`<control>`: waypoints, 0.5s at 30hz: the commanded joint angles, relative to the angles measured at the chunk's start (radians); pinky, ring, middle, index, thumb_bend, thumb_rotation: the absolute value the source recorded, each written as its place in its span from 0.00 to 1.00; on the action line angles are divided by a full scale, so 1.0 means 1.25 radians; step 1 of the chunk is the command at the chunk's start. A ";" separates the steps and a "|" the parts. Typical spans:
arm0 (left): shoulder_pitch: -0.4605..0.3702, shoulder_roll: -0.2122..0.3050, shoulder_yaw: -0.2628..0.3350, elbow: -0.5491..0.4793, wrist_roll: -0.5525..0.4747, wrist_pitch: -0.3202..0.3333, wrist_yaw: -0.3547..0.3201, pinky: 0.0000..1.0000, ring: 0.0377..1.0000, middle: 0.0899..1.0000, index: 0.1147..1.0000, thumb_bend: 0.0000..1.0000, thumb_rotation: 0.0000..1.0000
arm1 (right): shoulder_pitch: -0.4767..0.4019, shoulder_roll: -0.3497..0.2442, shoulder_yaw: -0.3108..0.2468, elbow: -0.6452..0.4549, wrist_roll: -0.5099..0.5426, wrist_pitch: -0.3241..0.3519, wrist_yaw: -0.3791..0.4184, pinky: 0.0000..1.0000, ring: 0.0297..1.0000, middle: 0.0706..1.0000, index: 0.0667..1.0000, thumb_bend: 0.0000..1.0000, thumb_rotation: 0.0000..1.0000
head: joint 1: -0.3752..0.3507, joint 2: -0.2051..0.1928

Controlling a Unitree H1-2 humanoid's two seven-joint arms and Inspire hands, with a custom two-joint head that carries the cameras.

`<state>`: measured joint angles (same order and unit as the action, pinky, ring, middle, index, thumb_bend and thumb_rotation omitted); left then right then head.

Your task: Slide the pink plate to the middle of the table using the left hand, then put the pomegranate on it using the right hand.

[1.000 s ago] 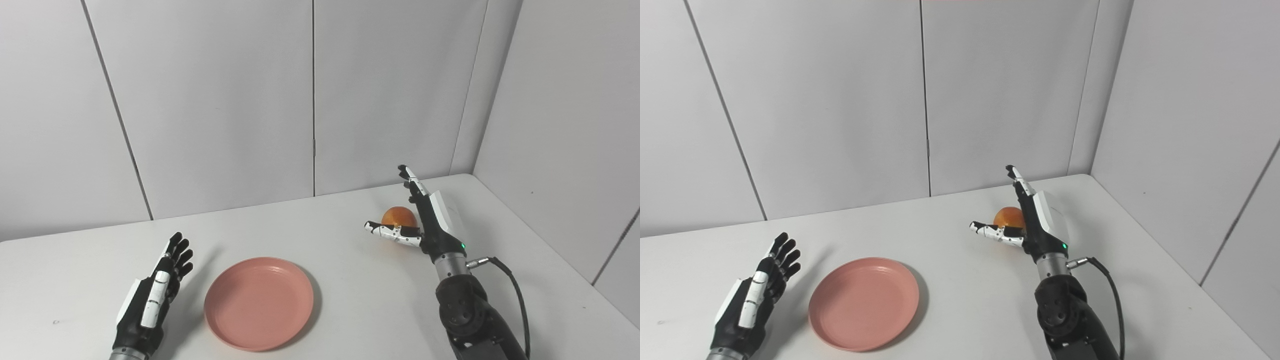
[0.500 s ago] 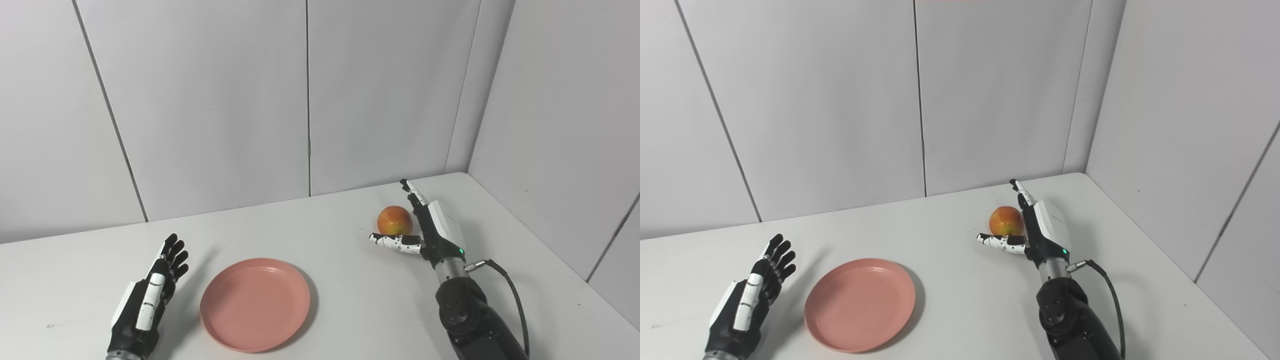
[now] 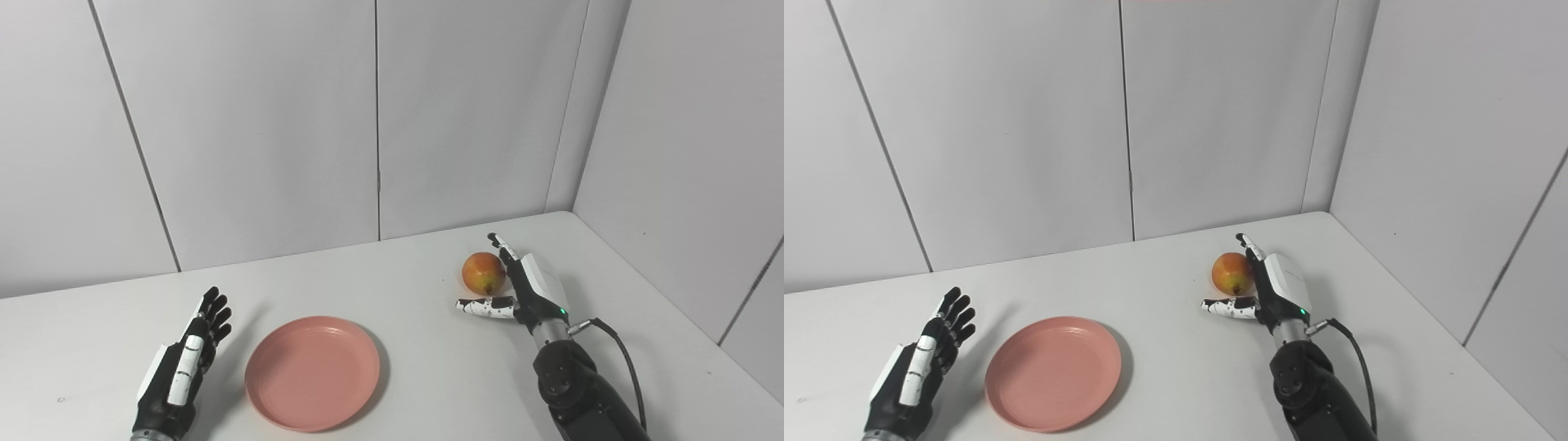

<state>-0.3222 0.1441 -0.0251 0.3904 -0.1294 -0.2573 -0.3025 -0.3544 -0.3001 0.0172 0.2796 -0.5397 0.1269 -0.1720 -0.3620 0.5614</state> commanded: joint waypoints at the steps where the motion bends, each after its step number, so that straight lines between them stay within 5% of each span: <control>1: 0.029 0.001 0.001 0.011 -0.008 -0.004 -0.006 0.98 0.99 1.00 1.00 0.62 1.00 | -0.038 -0.012 -0.003 -0.007 0.005 0.001 -0.010 0.73 0.83 0.87 0.89 0.84 0.23 | 0.000 0.001; 15: 0.027 -0.001 0.001 0.013 -0.010 -0.003 -0.006 0.98 0.99 1.00 1.00 0.61 1.00 | -0.043 -0.001 -0.005 0.039 0.021 -0.059 -0.086 0.58 0.67 0.71 0.74 0.68 0.04 | -0.006 0.001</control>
<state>-0.3211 0.1445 -0.0252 0.3888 -0.1297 -0.2533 -0.3041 -0.3582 -0.2937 0.0168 0.3412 -0.5129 0.1144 -0.2385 -0.3636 0.5614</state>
